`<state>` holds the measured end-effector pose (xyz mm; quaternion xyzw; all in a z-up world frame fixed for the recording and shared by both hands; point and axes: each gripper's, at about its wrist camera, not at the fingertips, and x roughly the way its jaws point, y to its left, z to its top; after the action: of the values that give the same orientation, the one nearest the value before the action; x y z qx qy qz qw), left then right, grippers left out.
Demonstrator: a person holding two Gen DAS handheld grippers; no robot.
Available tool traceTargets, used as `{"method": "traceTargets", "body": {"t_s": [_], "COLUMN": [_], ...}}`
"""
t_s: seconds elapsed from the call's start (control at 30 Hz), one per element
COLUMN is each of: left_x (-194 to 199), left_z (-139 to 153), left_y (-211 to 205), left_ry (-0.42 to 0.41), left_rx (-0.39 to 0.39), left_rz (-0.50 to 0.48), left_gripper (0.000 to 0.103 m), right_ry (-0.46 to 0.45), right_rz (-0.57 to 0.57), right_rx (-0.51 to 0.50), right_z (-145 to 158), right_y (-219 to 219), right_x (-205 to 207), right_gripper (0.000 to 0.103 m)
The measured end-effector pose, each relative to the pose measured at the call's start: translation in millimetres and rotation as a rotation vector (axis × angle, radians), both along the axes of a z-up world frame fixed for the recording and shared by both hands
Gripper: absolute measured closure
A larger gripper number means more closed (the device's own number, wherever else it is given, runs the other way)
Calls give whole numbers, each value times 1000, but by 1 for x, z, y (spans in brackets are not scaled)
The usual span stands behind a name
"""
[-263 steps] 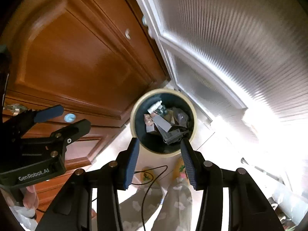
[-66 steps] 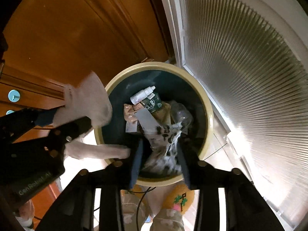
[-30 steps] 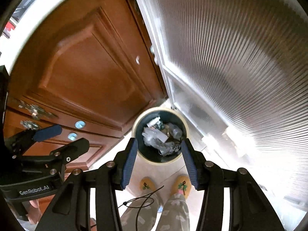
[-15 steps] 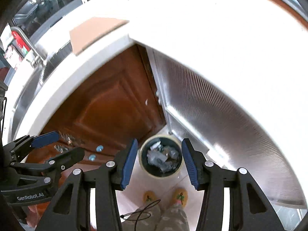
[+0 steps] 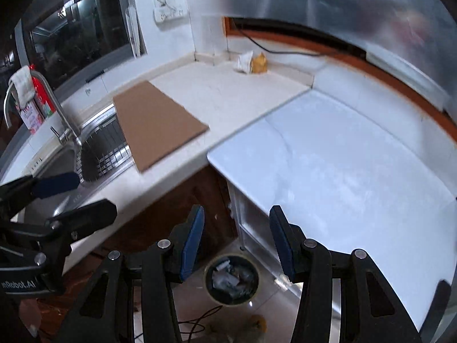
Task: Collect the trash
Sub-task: 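Move both tools back up to the counter corner toward the paper bag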
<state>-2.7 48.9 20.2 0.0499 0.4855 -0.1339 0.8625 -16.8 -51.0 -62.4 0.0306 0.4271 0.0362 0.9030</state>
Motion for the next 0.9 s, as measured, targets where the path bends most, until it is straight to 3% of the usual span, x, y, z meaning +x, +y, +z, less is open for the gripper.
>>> {"method": "traceTargets", "body": {"t_s": [0.2, 0.43, 0.7, 0.9], "left_x": [41, 135, 271, 348], "left_z": [43, 68, 65, 48], "left_y": [-6, -12, -41, -64], "left_ry": [-36, -11, -7, -36], "left_rx": [4, -28, 40, 107], "left_rz": [-2, 60, 129, 173], "left_gripper": [22, 22, 22, 22], "right_ry": [-33, -74, -86, -79], "right_rz": [18, 56, 128, 168], "right_rx": [-5, 21, 36, 51], "right_z": [47, 87, 95, 86], "right_y": [-24, -69, -110, -133], "right_x": [44, 139, 275, 362], "right_gripper": [54, 54, 54, 54]}}
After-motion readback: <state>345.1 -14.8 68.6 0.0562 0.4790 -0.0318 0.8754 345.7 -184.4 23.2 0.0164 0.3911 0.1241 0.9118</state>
